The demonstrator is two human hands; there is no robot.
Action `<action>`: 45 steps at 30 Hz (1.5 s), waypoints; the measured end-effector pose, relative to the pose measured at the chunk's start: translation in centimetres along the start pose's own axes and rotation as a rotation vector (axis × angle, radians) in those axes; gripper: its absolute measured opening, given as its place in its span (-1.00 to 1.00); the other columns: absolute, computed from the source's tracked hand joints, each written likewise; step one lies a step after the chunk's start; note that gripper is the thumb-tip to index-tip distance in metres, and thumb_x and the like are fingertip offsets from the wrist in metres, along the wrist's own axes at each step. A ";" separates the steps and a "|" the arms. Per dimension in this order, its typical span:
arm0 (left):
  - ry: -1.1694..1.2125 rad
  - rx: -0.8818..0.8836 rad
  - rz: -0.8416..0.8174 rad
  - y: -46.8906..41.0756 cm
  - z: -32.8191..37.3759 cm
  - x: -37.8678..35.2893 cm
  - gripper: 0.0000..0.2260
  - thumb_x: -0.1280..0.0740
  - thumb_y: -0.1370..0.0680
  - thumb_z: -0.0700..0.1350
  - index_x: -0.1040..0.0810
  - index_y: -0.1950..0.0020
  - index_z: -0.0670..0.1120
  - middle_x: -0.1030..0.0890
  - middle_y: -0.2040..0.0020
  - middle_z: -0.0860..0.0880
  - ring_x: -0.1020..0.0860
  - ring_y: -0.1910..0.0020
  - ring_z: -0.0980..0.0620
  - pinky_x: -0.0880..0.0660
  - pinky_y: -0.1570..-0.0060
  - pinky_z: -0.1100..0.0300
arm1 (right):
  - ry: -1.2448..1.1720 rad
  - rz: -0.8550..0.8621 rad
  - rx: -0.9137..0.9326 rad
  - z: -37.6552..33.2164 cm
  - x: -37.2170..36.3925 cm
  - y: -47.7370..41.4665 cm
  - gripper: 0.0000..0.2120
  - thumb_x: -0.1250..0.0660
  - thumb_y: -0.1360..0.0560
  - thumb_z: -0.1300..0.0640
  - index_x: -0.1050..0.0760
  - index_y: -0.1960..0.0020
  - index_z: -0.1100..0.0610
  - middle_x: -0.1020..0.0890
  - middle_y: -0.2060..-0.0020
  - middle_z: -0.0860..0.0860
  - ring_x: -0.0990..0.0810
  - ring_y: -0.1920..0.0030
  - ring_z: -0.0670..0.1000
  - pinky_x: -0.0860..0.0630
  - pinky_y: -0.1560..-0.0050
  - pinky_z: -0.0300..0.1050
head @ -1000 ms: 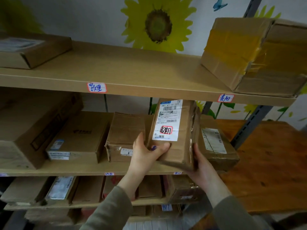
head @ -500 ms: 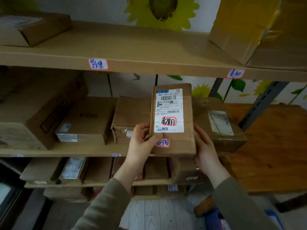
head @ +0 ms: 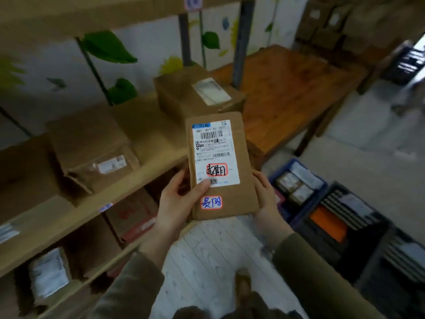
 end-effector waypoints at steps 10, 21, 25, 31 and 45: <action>-0.148 0.141 -0.395 0.0 -5.5 -17.8 -0.60 -0.42 -0.45 -0.12 -0.43 -0.25 0.07 -0.63 -0.05 0.00 -0.66 0.08 -0.01 -0.63 0.15 0.13 | -0.087 0.375 0.000 0.4 19.0 3.2 -0.76 -0.23 -0.57 0.07 -0.53 -0.14 0.17 -0.66 0.04 0.08 -0.65 0.05 0.06 -0.60 0.06 -0.06; -0.263 0.253 -0.631 1.9 -14.2 -43.5 -0.57 -0.38 -0.49 -0.19 -0.41 -0.33 -0.05 -0.60 -0.12 -0.10 -0.64 0.05 -0.01 -0.61 0.20 0.22 | -0.195 0.415 -0.053 -2.9 43.6 4.8 -0.44 -0.32 -0.39 -0.18 -0.47 -0.26 0.14 -0.64 -0.09 0.14 -0.65 -0.05 0.14 -0.58 -0.07 0.03; -0.347 0.321 -0.654 2.3 -17.7 -50.5 -0.62 -0.34 -0.52 -0.17 -0.38 -0.31 -0.15 -0.56 -0.18 -0.15 -0.61 -0.01 -0.07 -0.58 0.02 0.07 | -0.201 0.564 -0.082 -2.8 51.0 5.2 -0.76 -0.34 -0.47 0.10 -0.53 -0.09 0.19 -0.68 0.09 0.09 -0.68 0.18 -0.02 -0.59 0.22 -0.19; -0.436 0.420 -0.751 1.8 -23.8 -60.2 -0.72 -0.29 -0.55 -0.14 -0.39 -0.25 -0.09 -0.57 -0.04 -0.04 -0.61 0.10 0.05 -0.56 0.17 0.20 | -0.176 0.716 -0.191 -1.3 61.0 3.2 -0.84 -0.25 -0.55 0.00 -0.54 -0.01 0.04 -0.66 0.09 0.03 -0.64 0.06 0.05 -0.58 -0.03 -0.02; -0.874 0.455 -0.859 -2.5 -52.7 -79.4 -0.71 -0.20 -0.60 -0.08 -0.38 -0.29 -0.15 -0.55 -0.07 -0.04 -0.52 0.11 0.10 -0.45 0.14 0.24 | -0.246 0.946 -0.449 16.1 86.5 -6.9 -0.74 -0.10 -0.61 -0.02 -0.40 -0.22 0.04 -0.58 0.12 -0.04 -0.59 0.16 -0.08 -0.51 0.28 -0.22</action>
Point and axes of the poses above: each hand's wrist, its own y-axis away from the middle knuckle, its own x-axis out of the back of the hand, z = x × y, the point moved 3 cm from there along -y, towards the middle knuckle
